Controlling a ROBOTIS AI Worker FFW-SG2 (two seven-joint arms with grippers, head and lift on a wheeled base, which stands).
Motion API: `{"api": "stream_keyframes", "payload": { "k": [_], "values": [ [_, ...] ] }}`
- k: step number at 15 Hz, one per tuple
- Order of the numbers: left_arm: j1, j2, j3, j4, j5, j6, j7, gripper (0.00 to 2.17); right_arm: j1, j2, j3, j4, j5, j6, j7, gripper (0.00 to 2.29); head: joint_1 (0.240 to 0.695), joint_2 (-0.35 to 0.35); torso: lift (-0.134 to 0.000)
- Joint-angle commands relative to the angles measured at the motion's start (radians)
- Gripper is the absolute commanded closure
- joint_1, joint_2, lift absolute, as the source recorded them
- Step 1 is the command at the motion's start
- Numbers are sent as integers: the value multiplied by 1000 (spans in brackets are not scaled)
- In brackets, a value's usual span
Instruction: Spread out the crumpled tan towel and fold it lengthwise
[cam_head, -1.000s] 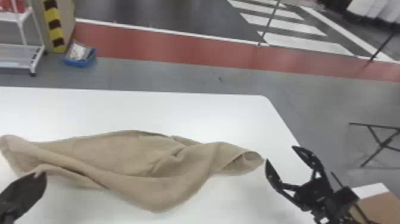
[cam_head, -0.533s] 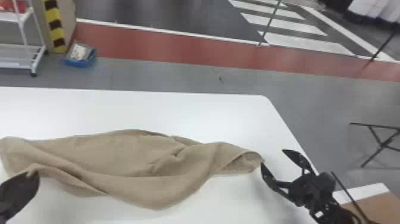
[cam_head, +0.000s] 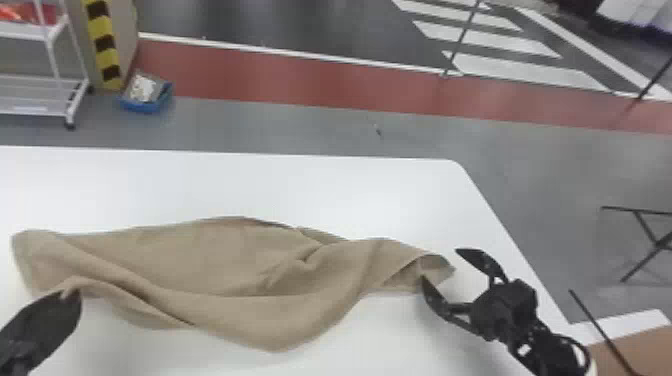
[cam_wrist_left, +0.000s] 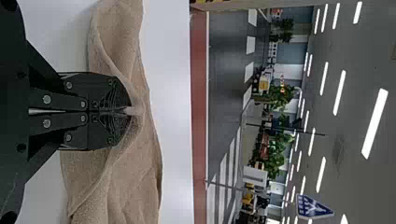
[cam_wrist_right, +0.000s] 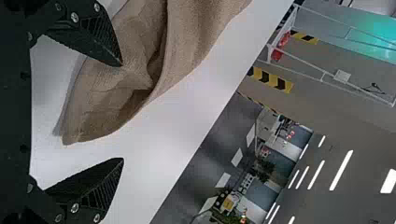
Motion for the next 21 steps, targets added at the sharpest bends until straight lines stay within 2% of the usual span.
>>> {"api": "stream_keyframes", "payload": {
  "k": [1, 7, 9, 12, 14, 18, 21],
  "values": [
    [-2, -1, -1, 1, -3, 0, 0, 1713, -17, 1, 16, 9, 22, 11, -6, 167, 695, -274, -124],
    [-19, 2, -4, 15, -3, 6, 0, 1713, -69, -8, 37, 14, 68, 106, 3, 157, 695, -260, -124],
    [-21, 4, -4, 18, -4, 6, 0, 1713, -63, -3, 39, -3, 42, 97, 7, 161, 695, -258, -124],
    [-24, 4, -3, 27, -3, 3, 0, 1713, -7, 9, 42, -117, -19, 103, 14, 167, 695, -243, -124],
    [-27, 5, -3, 29, -1, 3, 0, 1713, 5, 10, 45, -177, -33, 164, 17, 167, 695, -232, -124],
    [-28, 7, -3, 29, 0, 3, 0, 1713, -35, 7, 86, -178, 65, 275, 17, 167, 695, -222, -124],
    [-28, 8, -3, 29, 2, 3, 0, 1713, -50, 7, 119, -175, 87, 284, 17, 178, 695, -210, -124]
  ]
}}
